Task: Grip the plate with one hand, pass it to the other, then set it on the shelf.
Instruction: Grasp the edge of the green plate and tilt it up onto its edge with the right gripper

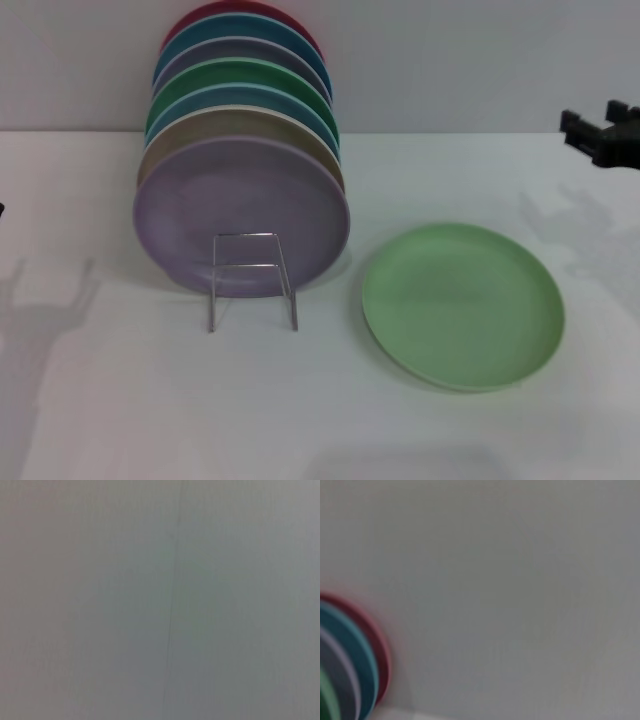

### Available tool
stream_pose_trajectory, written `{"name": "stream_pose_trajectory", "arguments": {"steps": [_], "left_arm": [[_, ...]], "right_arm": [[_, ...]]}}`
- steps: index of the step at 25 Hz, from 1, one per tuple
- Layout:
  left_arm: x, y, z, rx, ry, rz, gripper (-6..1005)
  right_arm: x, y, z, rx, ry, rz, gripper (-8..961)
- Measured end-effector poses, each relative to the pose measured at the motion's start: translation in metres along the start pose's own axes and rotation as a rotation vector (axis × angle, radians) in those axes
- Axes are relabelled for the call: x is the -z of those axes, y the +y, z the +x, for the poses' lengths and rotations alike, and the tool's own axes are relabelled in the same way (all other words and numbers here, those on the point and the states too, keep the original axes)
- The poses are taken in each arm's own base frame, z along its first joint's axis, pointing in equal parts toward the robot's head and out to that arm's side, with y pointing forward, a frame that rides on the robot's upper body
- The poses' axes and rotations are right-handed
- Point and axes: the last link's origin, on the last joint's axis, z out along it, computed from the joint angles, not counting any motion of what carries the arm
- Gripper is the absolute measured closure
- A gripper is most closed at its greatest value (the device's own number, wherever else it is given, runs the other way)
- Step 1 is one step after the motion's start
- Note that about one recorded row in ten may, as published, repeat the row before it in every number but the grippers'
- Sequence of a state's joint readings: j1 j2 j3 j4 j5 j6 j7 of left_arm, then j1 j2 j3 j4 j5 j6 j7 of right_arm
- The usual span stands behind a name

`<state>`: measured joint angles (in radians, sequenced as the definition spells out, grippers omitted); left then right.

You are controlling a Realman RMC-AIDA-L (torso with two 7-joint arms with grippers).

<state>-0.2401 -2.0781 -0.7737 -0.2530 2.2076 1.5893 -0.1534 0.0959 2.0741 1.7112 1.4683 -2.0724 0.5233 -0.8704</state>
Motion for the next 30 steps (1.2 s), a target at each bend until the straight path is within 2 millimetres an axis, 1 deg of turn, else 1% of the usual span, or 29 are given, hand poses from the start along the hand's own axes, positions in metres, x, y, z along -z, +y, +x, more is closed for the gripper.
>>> {"name": "stream_pose_trajectory", "arguments": {"steps": [4, 10, 13, 18, 24, 30], "left_arm": [[-0.002, 0.004, 0.001, 0.018, 0.009, 0.0, 133], [-0.003, 0.008, 0.002, 0.033, 0.019, -0.006, 133], [-0.003, 0.009, 0.003, 0.038, 0.024, -0.012, 133], [-0.003, 0.012, 0.003, 0.049, 0.03, -0.014, 134], [-0.002, 0.013, 0.004, 0.052, 0.035, -0.019, 134], [-0.001, 0.013, 0.006, 0.052, 0.048, -0.023, 134]], "right_arm": [[-0.003, -0.002, -0.001, 0.055, 0.082, -0.052, 370], [0.001, -0.013, -0.006, 0.024, 0.252, -0.133, 371], [-0.003, -0.013, -0.007, 0.043, 0.37, -0.137, 371], [-0.008, -0.01, -0.005, 0.061, 0.52, -0.132, 371], [-0.015, -0.009, -0.002, 0.03, 0.642, -0.157, 372], [-0.028, -0.016, 0.005, -0.041, 0.73, -0.152, 372]]}}
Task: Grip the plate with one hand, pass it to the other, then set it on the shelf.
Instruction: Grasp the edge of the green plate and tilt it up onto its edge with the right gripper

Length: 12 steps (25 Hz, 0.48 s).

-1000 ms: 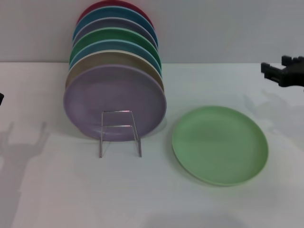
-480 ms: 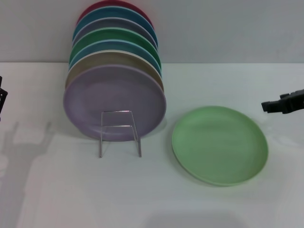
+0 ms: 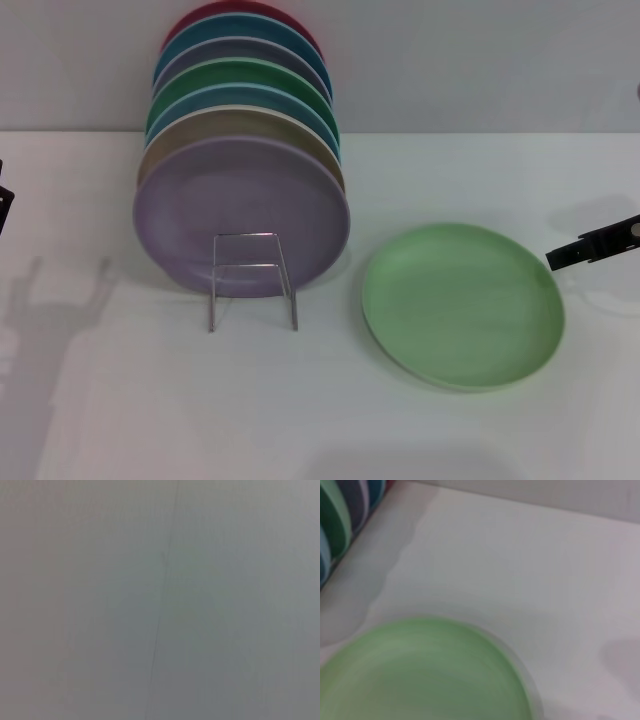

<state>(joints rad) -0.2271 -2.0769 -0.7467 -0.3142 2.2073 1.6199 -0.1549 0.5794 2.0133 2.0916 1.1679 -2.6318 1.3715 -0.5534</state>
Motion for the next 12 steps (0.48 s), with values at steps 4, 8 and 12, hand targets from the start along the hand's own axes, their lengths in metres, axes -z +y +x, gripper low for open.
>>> {"name": "stream_pose_trajectory", "arguments": {"steps": [4, 8, 12], "left_arm": [[-0.002, 0.0, 0.0, 0.001, 0.005, -0.004, 134], [-0.003, 0.0, 0.0, -0.003, 0.006, -0.006, 134], [-0.004, 0.0, 0.001, -0.004, 0.008, -0.006, 134]], "right_arm": [[-0.002, 0.0, -0.001, -0.025, 0.013, 0.001, 372], [-0.005, 0.0, 0.001, -0.049, 0.024, -0.007, 371], [-0.012, 0.0, 0.006, -0.074, 0.032, -0.016, 371]]}}
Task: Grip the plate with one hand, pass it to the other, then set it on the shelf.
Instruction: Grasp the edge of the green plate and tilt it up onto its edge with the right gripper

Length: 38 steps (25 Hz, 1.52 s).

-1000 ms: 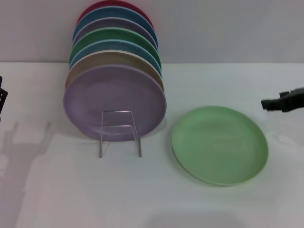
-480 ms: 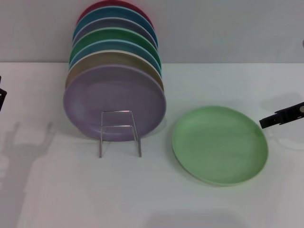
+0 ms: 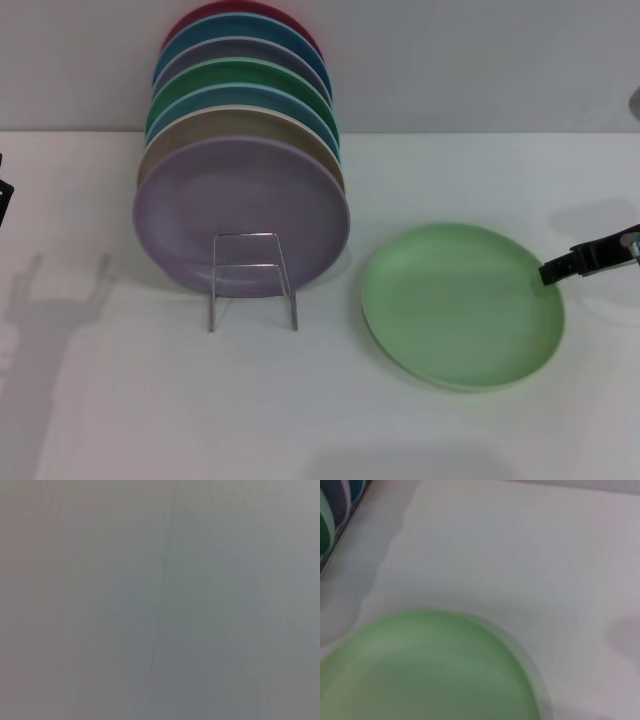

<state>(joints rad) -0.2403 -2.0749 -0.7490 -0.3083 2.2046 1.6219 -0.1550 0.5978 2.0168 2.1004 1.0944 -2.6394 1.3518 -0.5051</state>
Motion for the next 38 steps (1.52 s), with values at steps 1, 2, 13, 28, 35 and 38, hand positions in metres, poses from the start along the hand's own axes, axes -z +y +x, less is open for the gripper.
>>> {"name": "stream_pose_trajectory", "arguments": {"steps": [1, 2, 13, 28, 35, 38], "left_arm": [[0.0, 0.0, 0.0, -0.001, 0.001, 0.001, 134], [-0.001, -0.001, 0.0, -0.002, 0.002, 0.002, 134], [-0.004, -0.003, 0.001, -0.011, 0.006, 0.001, 134], [-0.004, -0.008, 0.003, -0.025, 0.016, 0.015, 134], [-0.003, -0.008, 0.005, -0.026, 0.027, 0.013, 135], [-0.003, -0.008, 0.005, -0.026, 0.028, 0.013, 135]], "right_arm": [[-0.002, 0.0, 0.001, -0.005, 0.003, -0.002, 372], [-0.005, 0.0, 0.002, -0.01, 0.005, -0.004, 372], [-0.02, 0.006, -0.002, -0.024, 0.022, -0.024, 374], [-0.025, 0.009, -0.005, -0.032, 0.031, -0.028, 670], [-0.026, 0.008, -0.004, -0.032, 0.037, -0.023, 672], [-0.029, 0.008, -0.003, -0.032, 0.046, -0.021, 675]]}}
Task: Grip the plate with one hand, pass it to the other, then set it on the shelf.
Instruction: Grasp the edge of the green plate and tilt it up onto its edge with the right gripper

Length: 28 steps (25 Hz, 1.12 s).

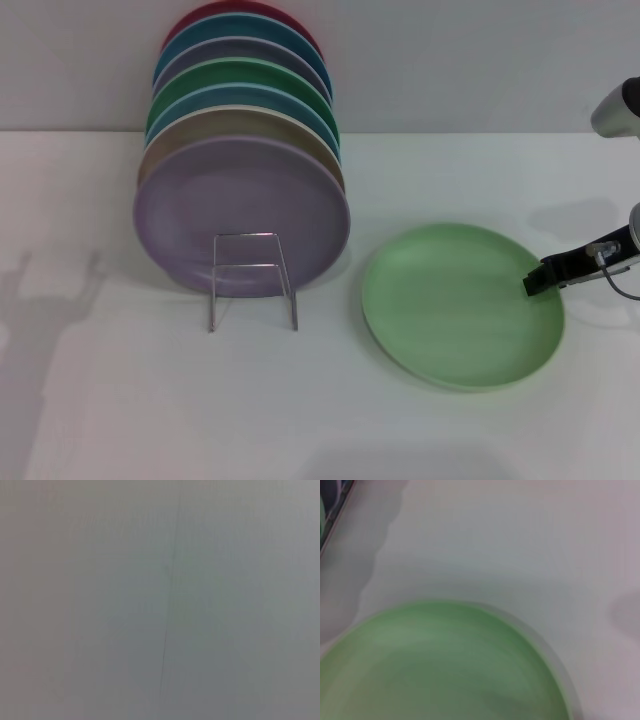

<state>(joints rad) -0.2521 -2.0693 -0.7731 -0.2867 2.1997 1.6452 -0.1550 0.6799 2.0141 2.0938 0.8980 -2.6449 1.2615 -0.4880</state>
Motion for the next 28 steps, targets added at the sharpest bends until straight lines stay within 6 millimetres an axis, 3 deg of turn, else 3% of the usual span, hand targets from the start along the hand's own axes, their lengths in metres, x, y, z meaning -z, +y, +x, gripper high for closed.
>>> {"name": "stream_pose_trajectory", "arguments": {"steps": [11, 17, 28], "left_arm": [[0.0034, -0.0005, 0.001, -0.002, 0.003, 0.003, 135], [0.005, 0.0004, 0.0023, 0.0, 0.011, 0.001, 135], [0.0064, 0.001, 0.0023, 0.001, 0.01, 0.0, 135]], "right_arm": [[-0.0019, -0.0015, 0.0002, 0.01, 0.001, 0.011, 703], [-0.0014, -0.0027, 0.0001, 0.021, 0.003, 0.018, 873], [-0.0025, -0.006, 0.0015, 0.054, -0.01, 0.029, 891]]}}
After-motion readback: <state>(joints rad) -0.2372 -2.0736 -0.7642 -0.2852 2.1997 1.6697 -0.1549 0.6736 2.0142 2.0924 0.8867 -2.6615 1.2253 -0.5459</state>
